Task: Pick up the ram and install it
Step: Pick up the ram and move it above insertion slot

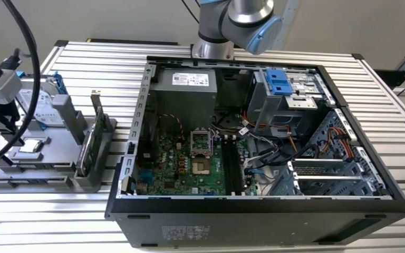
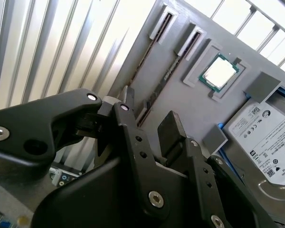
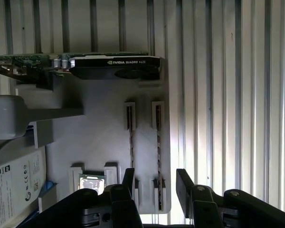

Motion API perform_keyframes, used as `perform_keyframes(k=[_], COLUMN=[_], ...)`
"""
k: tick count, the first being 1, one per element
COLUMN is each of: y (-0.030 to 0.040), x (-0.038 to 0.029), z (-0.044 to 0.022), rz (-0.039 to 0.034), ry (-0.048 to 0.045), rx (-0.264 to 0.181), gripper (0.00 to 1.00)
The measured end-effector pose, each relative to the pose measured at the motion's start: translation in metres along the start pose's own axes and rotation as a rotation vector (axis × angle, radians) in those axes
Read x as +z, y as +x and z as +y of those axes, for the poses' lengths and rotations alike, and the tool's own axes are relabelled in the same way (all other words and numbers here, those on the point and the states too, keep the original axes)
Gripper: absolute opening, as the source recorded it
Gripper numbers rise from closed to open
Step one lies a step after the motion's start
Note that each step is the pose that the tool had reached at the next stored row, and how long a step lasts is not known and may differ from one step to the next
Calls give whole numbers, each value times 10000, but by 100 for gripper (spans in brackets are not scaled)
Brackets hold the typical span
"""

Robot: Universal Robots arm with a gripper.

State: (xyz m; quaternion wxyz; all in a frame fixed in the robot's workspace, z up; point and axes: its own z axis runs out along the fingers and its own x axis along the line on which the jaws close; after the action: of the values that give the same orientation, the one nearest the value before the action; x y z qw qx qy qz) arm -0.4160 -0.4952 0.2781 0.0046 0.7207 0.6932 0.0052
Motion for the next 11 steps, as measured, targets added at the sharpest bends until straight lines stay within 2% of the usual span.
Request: perform_keyframes(k=[11], y=[0], x=[21], z=[0], rz=[1], ry=[-1], rx=[0], gripper=[100])
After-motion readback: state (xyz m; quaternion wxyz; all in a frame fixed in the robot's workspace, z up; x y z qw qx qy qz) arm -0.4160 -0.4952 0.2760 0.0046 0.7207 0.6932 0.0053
